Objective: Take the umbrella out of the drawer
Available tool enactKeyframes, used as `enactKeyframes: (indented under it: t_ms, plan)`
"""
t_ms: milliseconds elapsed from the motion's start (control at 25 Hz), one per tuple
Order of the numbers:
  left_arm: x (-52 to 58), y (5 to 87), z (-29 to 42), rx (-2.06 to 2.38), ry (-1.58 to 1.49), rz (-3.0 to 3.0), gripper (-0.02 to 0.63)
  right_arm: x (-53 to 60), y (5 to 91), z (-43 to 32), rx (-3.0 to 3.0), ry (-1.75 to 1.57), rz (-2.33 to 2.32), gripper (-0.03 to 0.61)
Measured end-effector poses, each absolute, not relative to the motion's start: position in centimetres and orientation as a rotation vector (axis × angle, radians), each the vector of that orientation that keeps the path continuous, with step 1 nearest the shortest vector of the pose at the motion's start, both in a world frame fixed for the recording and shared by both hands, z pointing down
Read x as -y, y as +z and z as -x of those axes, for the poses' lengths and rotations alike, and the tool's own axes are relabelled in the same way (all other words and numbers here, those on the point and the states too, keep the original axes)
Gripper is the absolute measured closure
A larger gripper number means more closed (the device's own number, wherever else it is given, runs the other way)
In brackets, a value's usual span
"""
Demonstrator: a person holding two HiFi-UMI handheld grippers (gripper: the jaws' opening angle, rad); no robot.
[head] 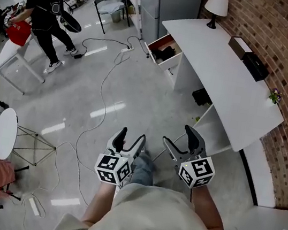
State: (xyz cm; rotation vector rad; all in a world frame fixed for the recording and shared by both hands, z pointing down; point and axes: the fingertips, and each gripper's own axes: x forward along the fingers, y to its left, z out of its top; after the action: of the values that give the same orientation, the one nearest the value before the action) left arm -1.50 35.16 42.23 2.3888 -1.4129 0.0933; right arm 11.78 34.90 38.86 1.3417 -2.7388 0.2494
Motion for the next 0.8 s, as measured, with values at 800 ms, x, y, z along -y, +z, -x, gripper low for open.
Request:
enactKeyframes:
  t_ms: [800]
  plan:
    - [-10.9,41.2,7.8,1.381,0.086,-2.434,0.305,-10.7,37.1,-5.5,2.715,0.193,-1.410,0.207]
